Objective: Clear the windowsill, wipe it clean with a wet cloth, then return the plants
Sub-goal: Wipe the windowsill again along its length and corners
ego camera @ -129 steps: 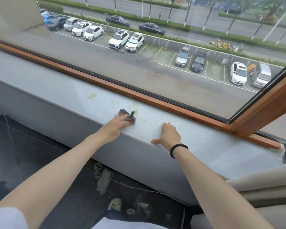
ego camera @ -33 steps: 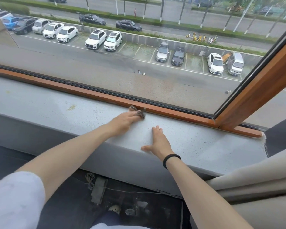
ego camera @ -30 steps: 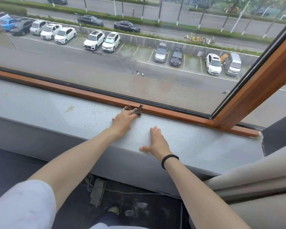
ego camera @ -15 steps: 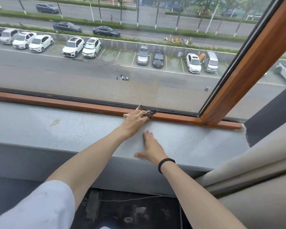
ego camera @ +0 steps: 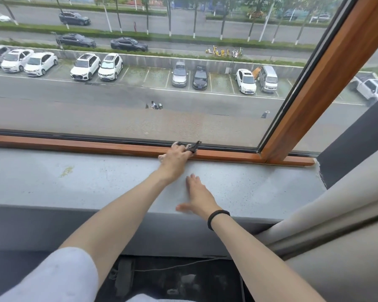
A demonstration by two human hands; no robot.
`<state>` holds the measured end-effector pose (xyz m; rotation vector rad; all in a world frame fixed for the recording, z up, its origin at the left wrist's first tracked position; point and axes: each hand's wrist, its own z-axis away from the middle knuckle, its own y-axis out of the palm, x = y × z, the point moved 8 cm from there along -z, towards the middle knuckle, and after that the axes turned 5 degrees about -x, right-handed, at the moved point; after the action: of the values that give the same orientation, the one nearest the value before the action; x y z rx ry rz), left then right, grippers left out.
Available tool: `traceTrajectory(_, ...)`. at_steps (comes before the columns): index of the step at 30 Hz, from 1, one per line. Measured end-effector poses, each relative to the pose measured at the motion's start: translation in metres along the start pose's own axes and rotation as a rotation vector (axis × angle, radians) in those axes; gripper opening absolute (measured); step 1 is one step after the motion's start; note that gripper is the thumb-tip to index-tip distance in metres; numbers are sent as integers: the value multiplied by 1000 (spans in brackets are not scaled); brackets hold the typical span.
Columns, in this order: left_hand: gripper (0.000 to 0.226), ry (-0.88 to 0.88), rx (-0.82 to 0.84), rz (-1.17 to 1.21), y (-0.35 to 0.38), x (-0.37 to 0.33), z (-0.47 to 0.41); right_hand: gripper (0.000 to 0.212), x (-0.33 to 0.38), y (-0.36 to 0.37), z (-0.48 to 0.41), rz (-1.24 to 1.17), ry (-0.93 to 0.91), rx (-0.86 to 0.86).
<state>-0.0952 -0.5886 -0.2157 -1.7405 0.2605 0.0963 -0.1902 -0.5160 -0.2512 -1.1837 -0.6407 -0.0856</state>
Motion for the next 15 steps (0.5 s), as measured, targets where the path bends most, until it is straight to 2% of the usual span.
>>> traceTrajectory(2, 52, 85, 53, 17, 6, -37, -15, 110, -1, -2, -1, -16, -3, -27)
traceTrajectory(5, 52, 139, 122, 101, 18, -56, -22, 109, -1, -6, -1, -1, 5, -58)
traceTrajectory(8, 56, 190, 76, 140, 18, -52, -14, 111, -3, -1, -2, 1, -10, -44)
traceTrajectory(11, 60, 170, -22, 148, 5, -13, 2, 107, -5, 4, -1, 18, -25, -1)
traceTrajectory(15, 76, 9, -117, 164, -13, 82, 41, 93, -4, 6, -1, 37, -33, -11)
